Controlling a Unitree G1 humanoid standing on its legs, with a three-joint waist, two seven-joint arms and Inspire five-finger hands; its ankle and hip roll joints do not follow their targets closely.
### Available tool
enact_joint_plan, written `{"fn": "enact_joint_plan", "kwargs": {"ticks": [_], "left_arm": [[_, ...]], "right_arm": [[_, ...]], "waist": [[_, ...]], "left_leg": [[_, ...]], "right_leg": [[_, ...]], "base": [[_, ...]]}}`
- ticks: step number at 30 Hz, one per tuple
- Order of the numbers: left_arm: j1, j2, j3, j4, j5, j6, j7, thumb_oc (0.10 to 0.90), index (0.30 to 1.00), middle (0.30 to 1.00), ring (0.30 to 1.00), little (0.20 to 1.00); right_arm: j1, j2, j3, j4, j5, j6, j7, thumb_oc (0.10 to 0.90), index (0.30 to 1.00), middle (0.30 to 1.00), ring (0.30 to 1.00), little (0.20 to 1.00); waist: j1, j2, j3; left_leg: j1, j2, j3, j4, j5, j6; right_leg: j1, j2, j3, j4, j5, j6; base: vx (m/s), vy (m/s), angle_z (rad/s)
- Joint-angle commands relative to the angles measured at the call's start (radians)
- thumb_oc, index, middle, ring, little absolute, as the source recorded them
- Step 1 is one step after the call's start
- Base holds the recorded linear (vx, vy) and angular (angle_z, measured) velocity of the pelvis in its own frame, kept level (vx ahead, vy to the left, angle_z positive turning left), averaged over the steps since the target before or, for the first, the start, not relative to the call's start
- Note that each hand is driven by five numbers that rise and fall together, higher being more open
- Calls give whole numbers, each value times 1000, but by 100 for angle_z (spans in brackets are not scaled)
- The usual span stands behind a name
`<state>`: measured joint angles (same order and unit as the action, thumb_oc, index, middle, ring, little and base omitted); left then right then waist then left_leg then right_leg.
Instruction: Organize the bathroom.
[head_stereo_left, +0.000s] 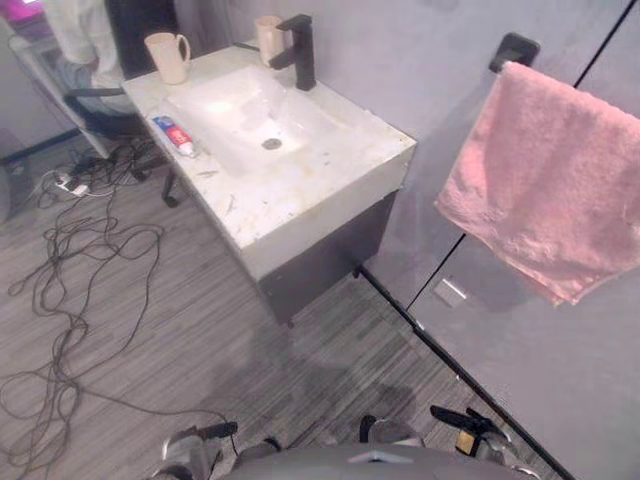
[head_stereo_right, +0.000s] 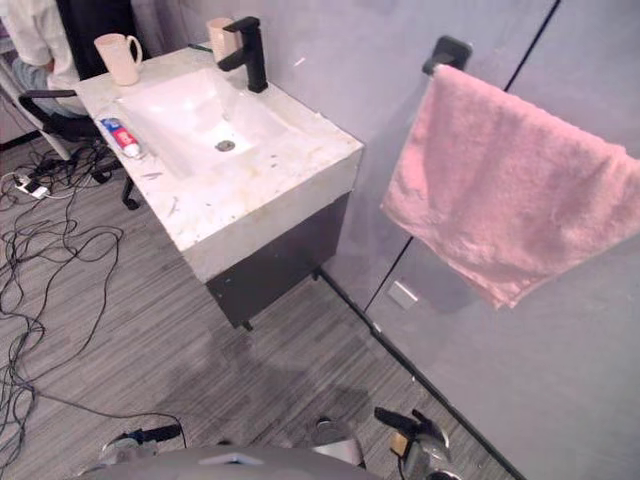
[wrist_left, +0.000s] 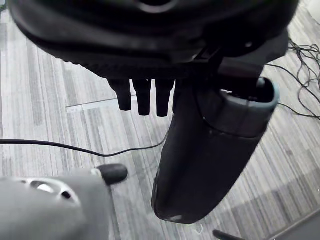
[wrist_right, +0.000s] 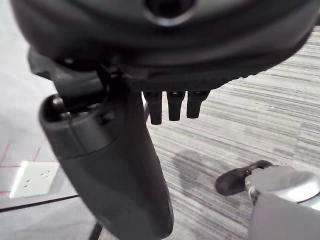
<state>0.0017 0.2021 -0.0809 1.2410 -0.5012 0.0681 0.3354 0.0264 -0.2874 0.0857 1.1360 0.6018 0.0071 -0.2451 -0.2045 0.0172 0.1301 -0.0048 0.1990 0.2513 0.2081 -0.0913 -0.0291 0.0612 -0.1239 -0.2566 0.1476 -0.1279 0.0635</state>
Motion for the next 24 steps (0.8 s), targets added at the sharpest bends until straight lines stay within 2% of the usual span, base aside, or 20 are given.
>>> {"fn": "enact_joint_plan", "kwargs": {"ticks": [1, 3, 4, 5, 8, 9, 10, 12, 13, 15, 16, 18, 19, 20, 21, 24], "left_arm": [[5, 52, 69, 32, -10, -17, 61, 800, 900, 900, 900, 900], [11, 45, 78, 40, -13, -28, 58, 800, 900, 900, 900, 900], [14, 42, 79, 44, -13, -39, 56, 800, 900, 900, 900, 900], [15, 39, 76, 48, -13, -55, 45, 800, 900, 900, 900, 900], [14, 38, 62, 49, -13, -71, 28, 800, 900, 900, 900, 900], [8, 38, 39, 49, 3, -72, 20, 800, 900, 900, 900, 900], [5, 39, 29, 46, 1, -73, 23, 800, 900, 900, 900, 900], [-5, 44, -2, 40, 5, -74, 16, 800, 900, 900, 900, 900], [-11, 50, -18, 36, -25, -72, 18, 800, 900, 900, 900, 900], [-20, 58, -18, 34, -19, -64, 23, 800, 900, 900, 900, 900], [-35, 69, -23, 30, 5, -69, 11, 800, 900, 900, 900, 900], [-64, 73, -30, 19, 30, -72, 18, 800, 900, 900, 900, 900], [-67, 73, -31, 17, 31, -72, 19, 800, 900, 900, 900, 900], [-89, 72, -30, -1, 38, -64, 34, 800, 900, 900, 900, 900], [-109, 74, -33, -22, 53, -51, 51, 800, 900, 900, 900, 900], [-134, 80, -43, -52, 71, -36, 66, 800, 900, 900, 900, 900]], "right_arm": [[-48, -8, -24, 31, 18, -14, -13, 800, 900, 900, 900, 900], [-60, -12, -26, 39, 8, -19, -14, 800, 900, 900, 900, 900], [-66, -14, -28, 42, 6, -19, -13, 800, 900, 900, 900, 900], [-76, -17, -35, 46, 12, -27, -16, 800, 900, 900, 900, 900], [-81, -11, -43, 36, 32, -38, -30, 800, 900, 900, 900, 900], [-76, -6, -44, 22, 41, -30, -38, 800, 900, 900, 900, 900], [-74, -5, -46, 18, 37, -28, -37, 800, 900, 900, 900, 900], [-61, -3, -42, 7, 11, -29, -33, 800, 900, 900, 900, 900], [-50, -4, -30, 4, -2, -32, -27, 800, 900, 900, 900, 900], [-45, -6, -18, 4, -17, -26, -17, 800, 900, 900, 900, 900], [-43, -8, -5, 1, -39, -9, -2, 800, 900, 900, 900, 900], [-30, -2, 2, 2, -68, 3, 13, 800, 900, 900, 900, 900], [-29, -2, 2, 2, -72, 4, 13, 800, 900, 900, 900, 900], [-18, 2, 5, 1, -101, 15, 17, 800, 900, 900, 900, 900], [0, 3, 7, -2, -105, 29, 23, 800, 900, 900, 900, 900], [29, 5, 0, -6, -99, 52, 27, 800, 900, 900, 900, 900]], "waist": [[-7, -13, -17], [-7, -2, -15], [-11, 4, -12], [-20, 12, -6], [-24, 20, -1], [-23, 20, 2], [-22, 20, 5], [-20, 26, 13], [-20, 35, 25], [-29, 44, 39], [-58, 46, 48], [-89, 39, 53], [-92, 39, 54], [-112, 26, 56], [-130, 8, 47], [-149, -6, 37]], "left_leg": [[60, 47, -46, -15, 72, -33], [90, 32, -58, -45, 48, -37], [98, 25, -44, -53, 31, -36], [106, 1, -10, -63, -7, -26], [102, -43, 17, -79, -28, -3], [93, -73, 13, -83, -34, 10], [89, -87, 10, -84, -36, 17], [83, -125, 11, -94, -42, 36], [93, -150, 13, -105, -51, 50], [111, -161, 13, -116, -59, 55], [139, -176, 4, -141, -58, 62], [155, -202, 5, -163, -59, 75], [156, -204, 4, -164, -59, 76], [169, -229, 11, -178, -61, 82], [180, -268, 10, -187, -69, 83], [193, -339, 6, -185, -71, 71]], "right_leg": [[-42, 37, 162, -47, 61, 5], [-67, 14, 187, -18, 61, 31], [-80, -3, 194, -4, 64, 46], [-107, -39, 207, 24, 72, 79], [-118, -94, 218, 53, 84, 107], [-145, -145, 219, 106, 139, 102], [-161, -165, 224, 133, 172, 100], [-212, -227, 246, 233, 284, 87], [-267, -252, 269, 314, 360, 82], [-303, -223, 293, 360, 362, 75], [-332, -123, 280, 357, 312, 75], [-344, -38, 236, 313, 257, 78], [-343, -31, 230, 307, 249, 79], [-333, 33, 173, 224, 189, 91], [-316, 93, 112, 114, 173, 90], [-297, 166, 15, 35, 183, 67]], "base": [[89, 607, 35], [59, 445, 44], [70, 570, 19], [71, 573, 4], [95, 577, 21], [120, 599, 31], [116, 566, 31], [106, 460, 16], [154, 490, 17], [210, 416, 25], [296, 367, 17], [312, 315, 14], [333, 279, 56], [417, 300, 64], [453, 316, 50], [352, 226, 20]]}}
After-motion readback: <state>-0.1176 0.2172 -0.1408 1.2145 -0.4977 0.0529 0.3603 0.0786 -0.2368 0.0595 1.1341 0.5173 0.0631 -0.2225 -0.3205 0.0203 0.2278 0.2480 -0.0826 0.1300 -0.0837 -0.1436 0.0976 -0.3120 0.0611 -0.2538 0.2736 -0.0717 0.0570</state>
